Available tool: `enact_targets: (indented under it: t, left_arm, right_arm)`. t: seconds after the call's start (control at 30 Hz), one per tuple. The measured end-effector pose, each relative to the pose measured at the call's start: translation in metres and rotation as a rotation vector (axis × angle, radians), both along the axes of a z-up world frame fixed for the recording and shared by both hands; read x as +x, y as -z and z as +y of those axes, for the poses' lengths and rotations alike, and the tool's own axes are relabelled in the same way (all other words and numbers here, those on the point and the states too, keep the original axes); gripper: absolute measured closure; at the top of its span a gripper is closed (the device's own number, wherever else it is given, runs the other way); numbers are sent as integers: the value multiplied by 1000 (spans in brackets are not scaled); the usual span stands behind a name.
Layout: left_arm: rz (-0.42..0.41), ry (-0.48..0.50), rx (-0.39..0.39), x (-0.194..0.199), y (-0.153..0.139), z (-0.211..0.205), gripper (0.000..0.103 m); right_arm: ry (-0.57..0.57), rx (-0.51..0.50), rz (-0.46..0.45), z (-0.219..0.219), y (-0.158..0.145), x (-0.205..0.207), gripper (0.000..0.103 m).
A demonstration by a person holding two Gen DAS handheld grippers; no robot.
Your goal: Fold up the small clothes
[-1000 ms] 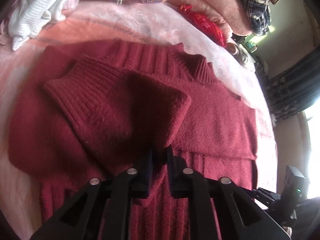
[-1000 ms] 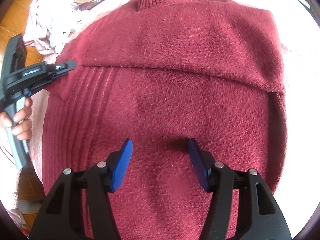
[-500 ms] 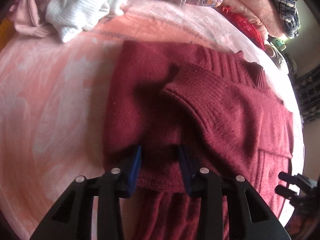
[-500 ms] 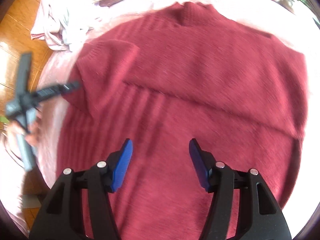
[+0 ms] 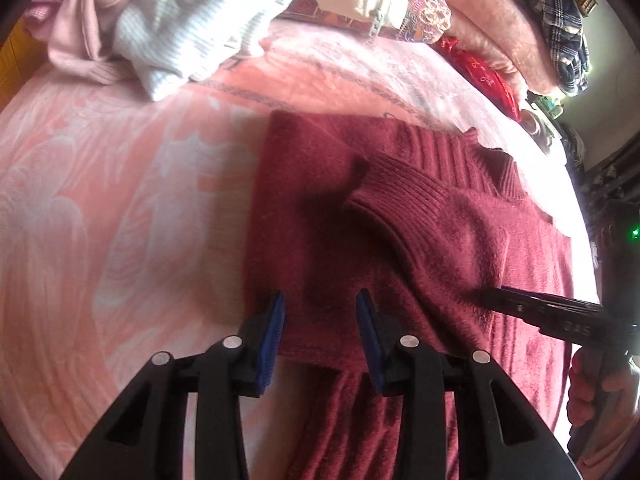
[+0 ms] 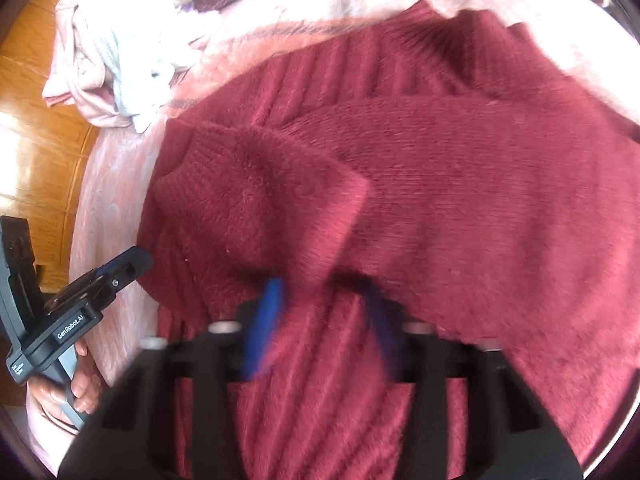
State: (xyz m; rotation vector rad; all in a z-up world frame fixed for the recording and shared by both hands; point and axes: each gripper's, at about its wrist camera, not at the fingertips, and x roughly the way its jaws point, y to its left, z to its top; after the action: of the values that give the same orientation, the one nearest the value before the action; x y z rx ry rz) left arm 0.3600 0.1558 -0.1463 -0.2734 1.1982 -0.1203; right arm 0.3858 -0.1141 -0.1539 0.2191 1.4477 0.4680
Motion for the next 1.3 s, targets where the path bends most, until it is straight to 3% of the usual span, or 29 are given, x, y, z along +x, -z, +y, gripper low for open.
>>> enact_targets:
  t: [0.13,0.3,0.37,0.47,0.57,0.63,0.73,0.87,1.03,1.17,1.23,1.3]
  left_arm:
    - [9,-9,-4,1,3,2,65]
    - [-12,14,4,2,-3,-9,65]
    - [-20,20,2,2,-5,-17,64]
    - [-27,49,28,3,-3,-34,62]
    - [-13,70,51,5,3,-49,62]
    - [-8,65,87,6,6,-57,59]
    - [-18,66,97,6,3,-60,58]
    - [-38,50,117,6,-7,-57,58]
    - [-30,58,147,6,-7,-62,57]
    - [2,55,135,7,4,-63,57]
    - [10,46,132,7,10,-62,56]
    - [13,39,129,8,14,-60,55]
  right_arm:
    - [-46,-13,-78,1,-10,-5,96]
    - [-51,-1,-128,-30,-45,-16,97]
    - [-40,-54,-162,-47,-57,-22,97]
    - [-12,-215,-193,-75,-55,-27,96]
    - [8,-316,-162,-97,-35,-25,87]
    - [17,-391,-184,-106,-35,-29,87]
    - [57,-316,-231,-110,-53,-35,73]
    - [-9,-232,-228,-81,-68,-34,72]
    - [-51,-194,-181,-29,-52,-15,70]
    - [-67,-283,-192,2,-40,-1,50]
    - [-67,-328,-175,6,-30,3,53]
    - [-67,-362,-176,4,-22,6,79]
